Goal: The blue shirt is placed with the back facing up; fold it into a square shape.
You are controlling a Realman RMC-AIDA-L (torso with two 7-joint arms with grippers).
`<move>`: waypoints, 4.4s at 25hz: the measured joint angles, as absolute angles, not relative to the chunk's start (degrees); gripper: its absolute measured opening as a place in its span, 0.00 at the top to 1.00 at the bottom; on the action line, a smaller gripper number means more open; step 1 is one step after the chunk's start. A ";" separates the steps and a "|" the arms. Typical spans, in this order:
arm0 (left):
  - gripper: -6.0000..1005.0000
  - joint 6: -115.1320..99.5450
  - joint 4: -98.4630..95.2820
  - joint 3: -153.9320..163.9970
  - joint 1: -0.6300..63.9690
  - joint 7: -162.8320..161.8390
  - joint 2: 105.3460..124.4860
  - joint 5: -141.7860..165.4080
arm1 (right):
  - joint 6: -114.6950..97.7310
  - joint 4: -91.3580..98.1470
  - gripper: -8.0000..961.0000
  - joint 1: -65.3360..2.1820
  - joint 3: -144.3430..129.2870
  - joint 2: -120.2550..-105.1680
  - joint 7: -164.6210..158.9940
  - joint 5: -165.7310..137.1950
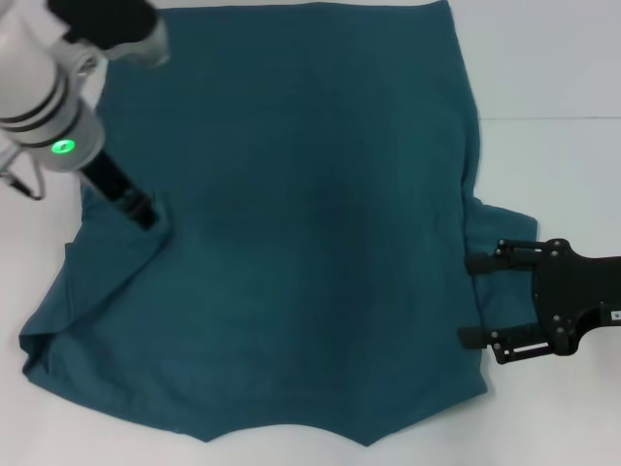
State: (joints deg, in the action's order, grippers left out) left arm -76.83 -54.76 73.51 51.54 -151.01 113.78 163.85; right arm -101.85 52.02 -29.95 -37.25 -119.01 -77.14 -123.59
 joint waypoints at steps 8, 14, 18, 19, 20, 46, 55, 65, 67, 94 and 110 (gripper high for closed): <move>0.33 -73.34 -51.41 70.11 48.14 -146.76 112.05 163.92 | -101.85 52.17 0.02 -30.03 -37.15 -119.18 -77.17 -123.46; 0.11 -70.01 -47.67 71.14 47.97 -145.34 112.02 163.92 | -101.77 52.24 0.02 -30.36 -37.19 -119.34 -77.17 -123.46; 0.08 -66.89 -45.10 71.52 47.93 -145.16 111.99 163.99 | -101.22 52.17 0.01 -30.31 -37.23 -119.38 -77.17 -123.45; 0.07 -66.32 -44.33 71.68 47.95 -144.97 111.98 164.00 | -101.05 52.15 0.01 -30.32 -37.30 -119.40 -77.17 -123.45; 0.08 -65.93 -43.81 71.92 47.98 -144.83 111.98 164.01 | -100.95 52.14 0.01 -30.33 -37.32 -119.43 -77.18 -123.44; 0.73 -64.48 -40.74 72.92 48.26 -141.88 111.97 163.91 | -99.53 52.12 0.02 -30.41 -37.36 -119.50 -77.32 -123.17; 0.95 -66.98 -43.08 72.46 47.59 -141.79 112.05 163.91 | -99.79 52.12 0.01 -30.37 -37.16 -119.53 -77.24 -123.04; 0.95 -81.06 -52.10 66.94 47.73 -141.13 114.13 163.78 | -100.05 52.21 0.02 -30.22 -37.19 -119.53 -77.18 -122.94; 0.95 -81.75 -52.16 66.72 47.87 -141.66 114.93 163.77 | -100.00 52.17 0.02 -30.14 -37.12 -119.53 -77.16 -122.94; 0.40 -92.66 -65.98 45.33 37.86 -118.12 122.07 136.62 | -100.30 68.53 0.02 -28.75 -36.95 -119.19 -94.59 -125.69; 0.06 -106.86 -49.36 37.28 28.57 -93.14 116.22 115.45 | -98.58 80.62 0.02 -38.04 -55.18 -120.30 -115.59 -162.04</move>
State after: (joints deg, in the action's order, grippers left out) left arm -106.86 -49.36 37.28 28.57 -93.14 116.22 115.45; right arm -98.58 80.62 -38.04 -55.18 -120.30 -115.59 -162.04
